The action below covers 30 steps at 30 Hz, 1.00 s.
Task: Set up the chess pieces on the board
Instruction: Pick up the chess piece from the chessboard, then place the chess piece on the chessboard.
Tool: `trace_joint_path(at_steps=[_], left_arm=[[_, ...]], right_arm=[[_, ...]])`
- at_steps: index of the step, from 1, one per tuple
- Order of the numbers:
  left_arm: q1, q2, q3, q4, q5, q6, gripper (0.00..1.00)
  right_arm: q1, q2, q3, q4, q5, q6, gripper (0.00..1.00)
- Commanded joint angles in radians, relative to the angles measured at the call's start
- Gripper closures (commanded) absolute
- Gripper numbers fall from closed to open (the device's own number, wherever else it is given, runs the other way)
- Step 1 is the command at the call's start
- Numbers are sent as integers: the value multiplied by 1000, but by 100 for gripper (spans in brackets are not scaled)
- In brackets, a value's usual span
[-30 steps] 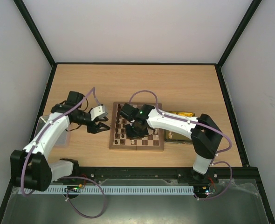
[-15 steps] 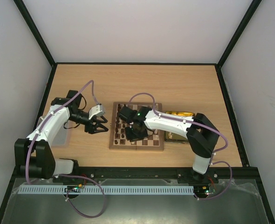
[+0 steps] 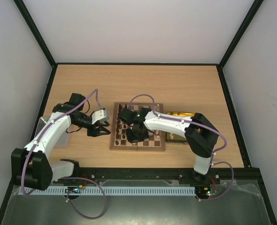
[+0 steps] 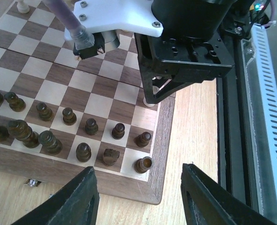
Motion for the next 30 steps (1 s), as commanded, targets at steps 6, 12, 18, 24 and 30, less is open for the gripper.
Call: trace_joint_path(at_steps=[6, 12, 18, 24, 30], left_arm=[[-122, -49, -45, 175, -112, -152, 56], [-183, -45, -46, 232, -156, -197, 60], [-255, -51, -67, 297, -237, -256, 60], [-284, -27, -72, 332, -251, -297, 60], [-284, -6, -67, 343, -231, -314, 60]], right_arm=[[6, -31, -23, -22, 64, 8, 88], [-8, -112, -78, -45, 102, 27, 88], [-22, -184, -116, -75, 142, 49, 89], [-43, -236, -159, -101, 168, 57, 89], [-74, -307, -230, -110, 181, 61, 89]])
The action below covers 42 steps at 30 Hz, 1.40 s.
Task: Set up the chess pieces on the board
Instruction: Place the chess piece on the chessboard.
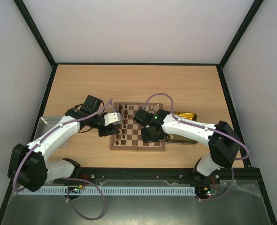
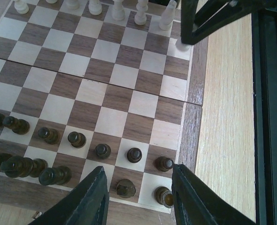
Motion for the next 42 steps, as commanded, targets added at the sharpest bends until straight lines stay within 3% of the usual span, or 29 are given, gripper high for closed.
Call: trace_joint_path(at_steps=[1, 19, 27, 42], left_arm=[[-5, 11, -4, 17, 16, -26, 60], [-5, 20, 11, 3, 20, -41, 57], [-5, 19, 10, 9, 3, -49, 49], [-5, 25, 8, 17, 0, -56, 45]], right_arm=[[-25, -73, -55, -51, 42, 18, 89], [-80, -140, -183, -10, 38, 12, 88], [-87, -127, -179, -2, 41, 0, 88], [-90, -109, -178, 23, 15, -5, 88]])
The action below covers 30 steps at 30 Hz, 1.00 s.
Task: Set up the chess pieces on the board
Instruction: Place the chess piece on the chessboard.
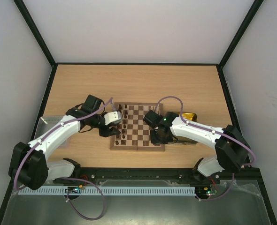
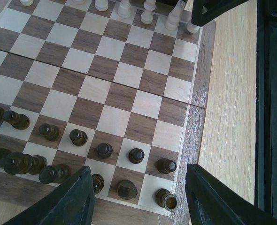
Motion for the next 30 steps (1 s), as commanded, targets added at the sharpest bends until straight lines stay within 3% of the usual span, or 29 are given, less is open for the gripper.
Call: trace_joint_path(at_steps=[1, 22, 30], left_arm=[[-5, 3, 7, 0, 4, -8, 45], [-5, 7, -4, 16, -5, -13, 43], [-5, 9, -4, 19, -5, -16, 41]], right_arm=[[-3, 9, -6, 13, 3, -4, 88], [-2, 21, -35, 43, -10, -6, 88], [-3, 16, -8, 23, -4, -4, 82]])
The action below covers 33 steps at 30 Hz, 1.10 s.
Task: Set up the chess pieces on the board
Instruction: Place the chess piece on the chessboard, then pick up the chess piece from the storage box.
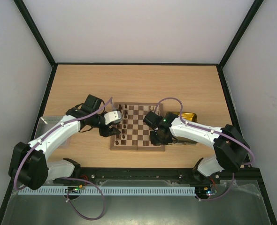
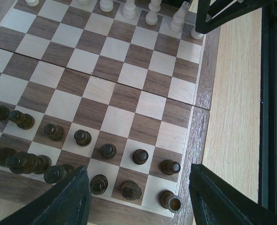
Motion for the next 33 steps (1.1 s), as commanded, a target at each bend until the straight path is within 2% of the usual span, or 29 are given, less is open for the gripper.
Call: trace_joint_path(at_steps=[1, 14, 18, 23, 28, 33], left_arm=[[-5, 8, -4, 6, 5, -3, 41], [-5, -14, -3, 1, -3, -5, 35], [-5, -18, 6, -6, -12, -7, 25], [-5, -8, 19, -27, 0, 12, 13], [-4, 4, 28, -39, 26, 21, 10], [-16, 33, 49, -53, 44, 26, 8]], right_arm=[[-2, 7, 23, -19, 18, -3, 81], [-2, -27, 85, -83, 68, -2, 77], [-22, -60, 116, -140, 110, -13, 76], [-141, -116, 103, -169, 142, -43, 76], [-302, -131, 70, -137, 141, -77, 76], [-457, -75, 69, -66, 147, -83, 76]])
